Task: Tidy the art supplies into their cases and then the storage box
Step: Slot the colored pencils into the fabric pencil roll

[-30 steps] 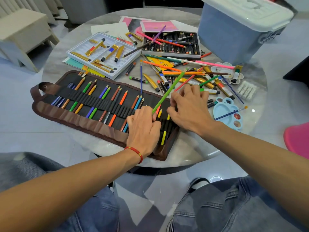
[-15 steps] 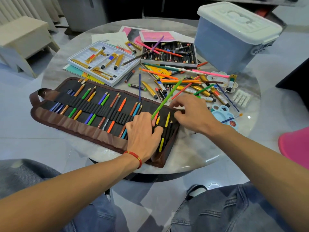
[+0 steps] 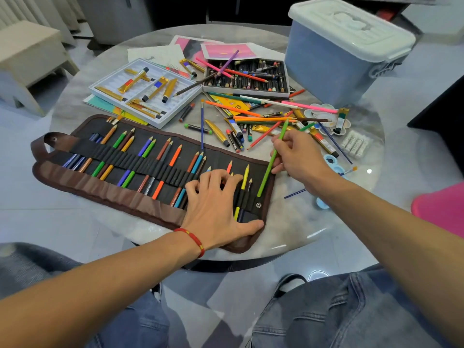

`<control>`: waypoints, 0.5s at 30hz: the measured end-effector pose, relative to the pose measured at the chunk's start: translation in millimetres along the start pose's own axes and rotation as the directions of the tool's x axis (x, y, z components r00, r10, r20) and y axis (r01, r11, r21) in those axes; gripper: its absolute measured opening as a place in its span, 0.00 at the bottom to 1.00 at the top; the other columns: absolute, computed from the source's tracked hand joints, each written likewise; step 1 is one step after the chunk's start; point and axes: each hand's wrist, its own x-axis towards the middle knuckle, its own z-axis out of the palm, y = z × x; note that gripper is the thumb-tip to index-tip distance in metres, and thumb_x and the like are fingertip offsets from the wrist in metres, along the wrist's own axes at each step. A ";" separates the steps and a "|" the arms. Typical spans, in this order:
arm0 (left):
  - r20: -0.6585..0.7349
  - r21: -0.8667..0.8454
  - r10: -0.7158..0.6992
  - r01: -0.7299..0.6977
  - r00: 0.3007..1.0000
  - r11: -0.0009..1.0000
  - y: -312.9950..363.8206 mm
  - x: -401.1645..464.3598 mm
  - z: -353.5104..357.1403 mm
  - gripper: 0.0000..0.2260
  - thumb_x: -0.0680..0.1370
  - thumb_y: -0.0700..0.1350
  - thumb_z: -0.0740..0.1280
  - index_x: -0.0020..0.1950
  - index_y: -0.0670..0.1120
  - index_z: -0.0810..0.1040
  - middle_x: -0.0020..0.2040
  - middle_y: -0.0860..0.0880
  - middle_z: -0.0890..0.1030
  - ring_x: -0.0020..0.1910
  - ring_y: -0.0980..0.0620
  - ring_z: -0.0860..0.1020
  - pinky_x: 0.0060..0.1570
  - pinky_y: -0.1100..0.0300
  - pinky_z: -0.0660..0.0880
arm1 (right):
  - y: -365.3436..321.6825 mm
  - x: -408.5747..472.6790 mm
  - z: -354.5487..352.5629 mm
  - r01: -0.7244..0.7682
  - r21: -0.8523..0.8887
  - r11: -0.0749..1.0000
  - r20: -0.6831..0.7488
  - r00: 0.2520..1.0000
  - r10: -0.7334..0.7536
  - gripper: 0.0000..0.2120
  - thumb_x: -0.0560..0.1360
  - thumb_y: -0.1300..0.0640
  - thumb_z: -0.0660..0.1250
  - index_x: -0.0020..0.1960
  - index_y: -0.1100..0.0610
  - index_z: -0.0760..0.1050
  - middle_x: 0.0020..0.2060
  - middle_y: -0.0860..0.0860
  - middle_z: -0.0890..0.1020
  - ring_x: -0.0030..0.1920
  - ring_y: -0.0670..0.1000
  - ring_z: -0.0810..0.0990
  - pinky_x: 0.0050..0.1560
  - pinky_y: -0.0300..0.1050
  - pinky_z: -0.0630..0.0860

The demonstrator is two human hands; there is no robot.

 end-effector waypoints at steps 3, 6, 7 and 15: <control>-0.009 0.045 0.006 -0.006 1.000 0.999 1.6 0.5 1.3 0.44 0.63 0.79 0.57 0.72 0.55 0.65 0.64 0.51 0.66 0.63 0.48 0.65 0.59 0.48 0.61 | 3.1 1.1 -1.0 -0.031 -0.076 0.997 -0.024 0.999 0.029 0.11 0.84 0.55 0.61 0.55 0.63 0.75 0.34 0.55 0.83 0.30 0.50 0.84 0.38 0.48 0.82; -0.019 0.050 0.007 -0.006 1.000 0.999 1.1 0.2 1.9 0.44 0.63 0.79 0.57 0.72 0.54 0.66 0.64 0.50 0.67 0.63 0.48 0.66 0.59 0.48 0.61 | 0.4 3.9 0.7 -0.048 -0.055 0.997 -0.050 0.998 0.045 0.10 0.84 0.56 0.62 0.55 0.63 0.76 0.35 0.56 0.84 0.33 0.52 0.86 0.43 0.50 0.84; -0.016 0.051 0.007 -0.006 1.000 0.999 1.2 0.2 2.4 0.44 0.63 0.79 0.57 0.72 0.54 0.65 0.64 0.50 0.67 0.63 0.48 0.65 0.59 0.48 0.61 | -0.9 4.4 1.3 -0.055 -0.051 0.997 -0.048 0.997 0.052 0.10 0.83 0.56 0.63 0.55 0.63 0.76 0.35 0.56 0.85 0.34 0.52 0.86 0.44 0.51 0.84; -0.029 0.049 0.010 -0.008 1.000 0.999 1.8 -0.8 3.6 0.44 0.63 0.79 0.58 0.71 0.54 0.67 0.64 0.50 0.67 0.63 0.47 0.66 0.59 0.47 0.60 | -4.4 8.6 1.8 -0.119 -0.098 0.988 -0.027 0.993 0.117 0.12 0.82 0.57 0.65 0.59 0.66 0.74 0.36 0.57 0.86 0.31 0.50 0.86 0.29 0.39 0.79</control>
